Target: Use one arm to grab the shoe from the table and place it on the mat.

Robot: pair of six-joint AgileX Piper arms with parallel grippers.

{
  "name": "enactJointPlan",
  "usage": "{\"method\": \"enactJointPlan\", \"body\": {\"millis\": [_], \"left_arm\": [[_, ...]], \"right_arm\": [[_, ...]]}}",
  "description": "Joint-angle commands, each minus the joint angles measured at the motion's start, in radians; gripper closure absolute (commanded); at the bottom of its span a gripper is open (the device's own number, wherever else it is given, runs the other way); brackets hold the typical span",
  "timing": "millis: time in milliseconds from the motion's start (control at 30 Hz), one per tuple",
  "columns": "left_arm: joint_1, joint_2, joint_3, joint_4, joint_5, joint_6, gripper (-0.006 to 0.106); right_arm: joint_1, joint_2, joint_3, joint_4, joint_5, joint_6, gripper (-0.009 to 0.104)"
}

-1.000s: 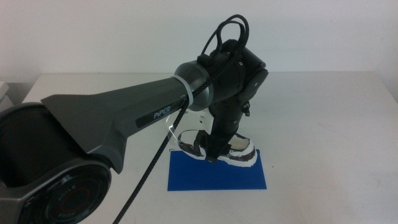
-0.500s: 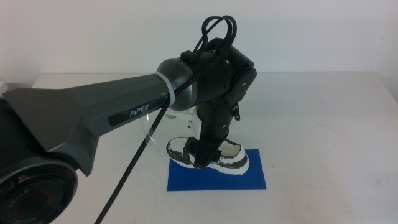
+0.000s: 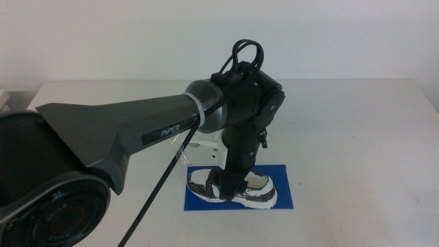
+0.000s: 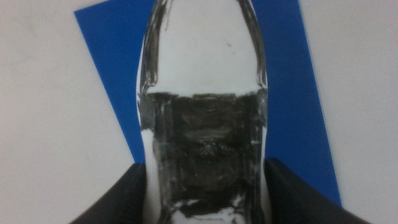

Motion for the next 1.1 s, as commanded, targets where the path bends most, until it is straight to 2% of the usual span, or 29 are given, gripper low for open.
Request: {"method": "enactJointPlan", "body": {"millis": [0, 300, 533, 567, 667, 700, 1067], "left_arm": [[0.000, -0.056, -0.023, 0.009, 0.003, -0.024, 0.102], [0.000, -0.047, -0.023, 0.033, -0.051, -0.024, 0.102], [0.000, -0.038, -0.025, 0.010, -0.076, -0.024, 0.101], [0.000, -0.038, -0.025, 0.016, -0.074, -0.024, 0.035], [0.000, -0.040, -0.025, 0.017, -0.067, -0.024, 0.011], [0.000, -0.045, -0.025, 0.016, -0.062, -0.024, 0.007], [0.000, -0.137, -0.147, 0.066, 0.103, -0.023, 0.007]], "right_arm": [[0.003, -0.021, -0.010, -0.008, -0.079, -0.013, 0.029], [0.003, -0.021, -0.010, -0.008, -0.079, -0.013, 0.029], [0.003, -0.021, -0.010, -0.008, -0.079, -0.013, 0.029], [0.003, -0.021, -0.010, -0.008, -0.079, -0.013, 0.029], [0.003, -0.021, -0.010, -0.008, -0.079, -0.013, 0.029], [0.003, -0.021, -0.010, -0.008, -0.079, -0.013, 0.029], [0.003, -0.021, -0.010, -0.008, -0.079, -0.013, 0.029]]}}
